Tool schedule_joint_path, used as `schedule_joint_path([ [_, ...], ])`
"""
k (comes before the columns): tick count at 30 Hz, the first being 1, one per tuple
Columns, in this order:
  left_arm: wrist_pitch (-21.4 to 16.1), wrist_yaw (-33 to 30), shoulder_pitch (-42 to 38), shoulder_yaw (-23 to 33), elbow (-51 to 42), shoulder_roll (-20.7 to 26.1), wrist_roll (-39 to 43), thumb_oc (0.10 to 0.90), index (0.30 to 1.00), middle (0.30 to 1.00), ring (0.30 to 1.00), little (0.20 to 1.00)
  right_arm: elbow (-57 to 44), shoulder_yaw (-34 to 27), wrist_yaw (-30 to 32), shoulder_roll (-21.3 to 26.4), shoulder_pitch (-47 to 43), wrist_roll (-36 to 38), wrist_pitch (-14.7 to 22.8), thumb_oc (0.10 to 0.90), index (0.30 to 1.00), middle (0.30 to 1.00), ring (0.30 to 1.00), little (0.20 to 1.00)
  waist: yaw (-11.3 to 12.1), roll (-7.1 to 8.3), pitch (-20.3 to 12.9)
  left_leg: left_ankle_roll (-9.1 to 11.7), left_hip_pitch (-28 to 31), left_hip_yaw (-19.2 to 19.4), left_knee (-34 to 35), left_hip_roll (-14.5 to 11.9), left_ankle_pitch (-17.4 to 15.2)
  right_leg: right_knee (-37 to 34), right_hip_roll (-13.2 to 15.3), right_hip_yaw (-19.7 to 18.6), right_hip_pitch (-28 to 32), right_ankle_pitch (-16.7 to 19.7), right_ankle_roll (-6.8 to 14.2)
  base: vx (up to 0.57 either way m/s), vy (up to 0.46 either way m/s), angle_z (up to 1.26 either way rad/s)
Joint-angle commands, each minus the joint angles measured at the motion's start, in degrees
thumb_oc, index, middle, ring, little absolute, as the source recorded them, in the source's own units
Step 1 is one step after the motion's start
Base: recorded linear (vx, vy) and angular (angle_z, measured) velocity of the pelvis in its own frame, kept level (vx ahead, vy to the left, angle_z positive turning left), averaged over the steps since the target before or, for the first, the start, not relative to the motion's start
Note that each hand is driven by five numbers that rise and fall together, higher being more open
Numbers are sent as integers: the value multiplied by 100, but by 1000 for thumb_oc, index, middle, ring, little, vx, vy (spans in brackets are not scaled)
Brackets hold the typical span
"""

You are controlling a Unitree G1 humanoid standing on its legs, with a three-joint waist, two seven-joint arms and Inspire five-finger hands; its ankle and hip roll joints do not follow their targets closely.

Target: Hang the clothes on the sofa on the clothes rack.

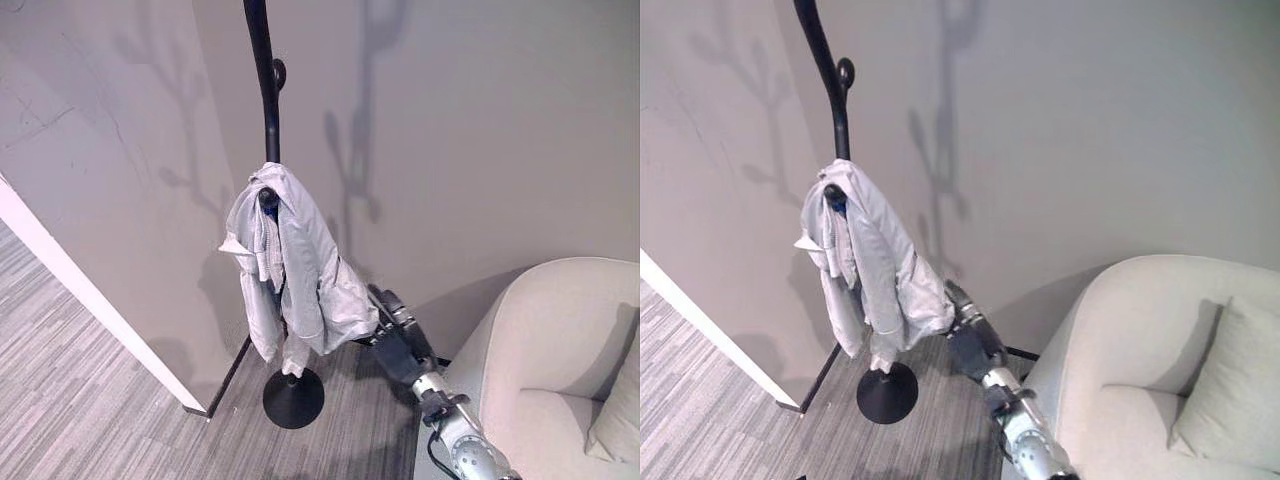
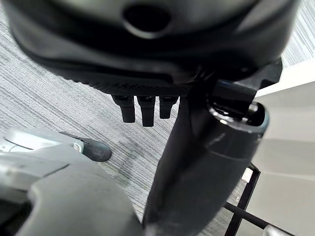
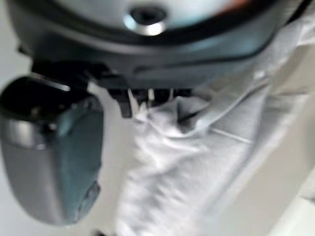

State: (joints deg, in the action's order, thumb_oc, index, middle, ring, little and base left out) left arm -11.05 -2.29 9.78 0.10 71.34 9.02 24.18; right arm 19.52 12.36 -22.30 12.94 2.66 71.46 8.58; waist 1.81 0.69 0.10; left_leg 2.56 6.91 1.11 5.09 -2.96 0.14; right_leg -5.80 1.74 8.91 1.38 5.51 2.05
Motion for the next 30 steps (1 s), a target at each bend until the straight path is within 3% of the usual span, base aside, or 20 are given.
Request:
schedule_joint_path([
  [1, -276, -151, -198, -33, 399, 27, 158, 800, 900, 900, 900, 900, -383, -387, -117, -315, -338, 631, 605, 800, 900, 900, 900, 900, -31, 183, -256, -31, -473, -23, -128, -3, -234, 271, 333, 117, 195, -854, 401, 0, 0, 0],
  [6, -250, -157, -166, -2, 451, -22, 246, 800, 900, 900, 900, 900, -161, -840, 37, -561, -61, 841, 743, 800, 900, 900, 900, 900, -155, 175, -253, -31, -458, 12, -114, 0, -252, 263, 342, 71, 182, -840, 409, 1, 2, -2],
  [9, -242, -164, -182, -46, 447, -25, 251, 800, 900, 900, 900, 900, -33, -839, 101, -609, -74, 878, 754, 800, 900, 900, 900, 900, -177, 172, -250, -29, -452, 28, -110, 0, -255, 257, 343, 56, 179, -834, 410, 0, 3, -17],
  [11, -234, -137, -229, -151, 421, -36, 299, 800, 900, 900, 900, 900, 563, -723, 307, -621, -66, 726, 686, 800, 900, 900, 900, 900, -197, 168, -251, -27, -449, 44, -114, 1, -256, 256, 344, 45, 174, -830, 405, -4, 3, -4],
  [18, -162, 42, -389, -259, 454, 0, 301, 800, 900, 900, 900, 900, 2585, -304, 1171, -298, -169, -1350, 201, 800, 900, 900, 900, 900, -185, 198, -248, -19, -454, 38, -110, -3, -238, 237, 361, 43, 184, -817, 388, 0, 0, 0],
  [22, -125, 34, -475, -395, 535, 24, 126, 800, 900, 900, 900, 900, 3663, -192, 1394, -335, -460, -1736, -68, 800, 900, 900, 900, 900, -93, 220, -260, -18, -466, -22, -112, 2, -227, 238, 364, 92, 193, -827, 371, 0, 0, 0],
  [27, -77, -59, -685, -519, 606, 116, -128, 800, 900, 900, 900, 900, 5453, -532, 1719, -501, -971, -1981, -337, 800, 900, 900, 900, 900, 60, 220, -283, -28, -490, -131, -115, 21, -220, 215, 360, 155, 244, -855, 361, 1, 4, 2],
  [30, -65, -69, -712, -586, 614, 133, -226, 800, 900, 900, 900, 900, 5840, -662, 1833, -505, -1077, -2085, -355, 800, 900, 900, 900, 900, 105, 217, -292, -31, -493, -172, -114, 27, -223, 211, 360, 193, 267, -869, 356, 12, 0, 14],
])
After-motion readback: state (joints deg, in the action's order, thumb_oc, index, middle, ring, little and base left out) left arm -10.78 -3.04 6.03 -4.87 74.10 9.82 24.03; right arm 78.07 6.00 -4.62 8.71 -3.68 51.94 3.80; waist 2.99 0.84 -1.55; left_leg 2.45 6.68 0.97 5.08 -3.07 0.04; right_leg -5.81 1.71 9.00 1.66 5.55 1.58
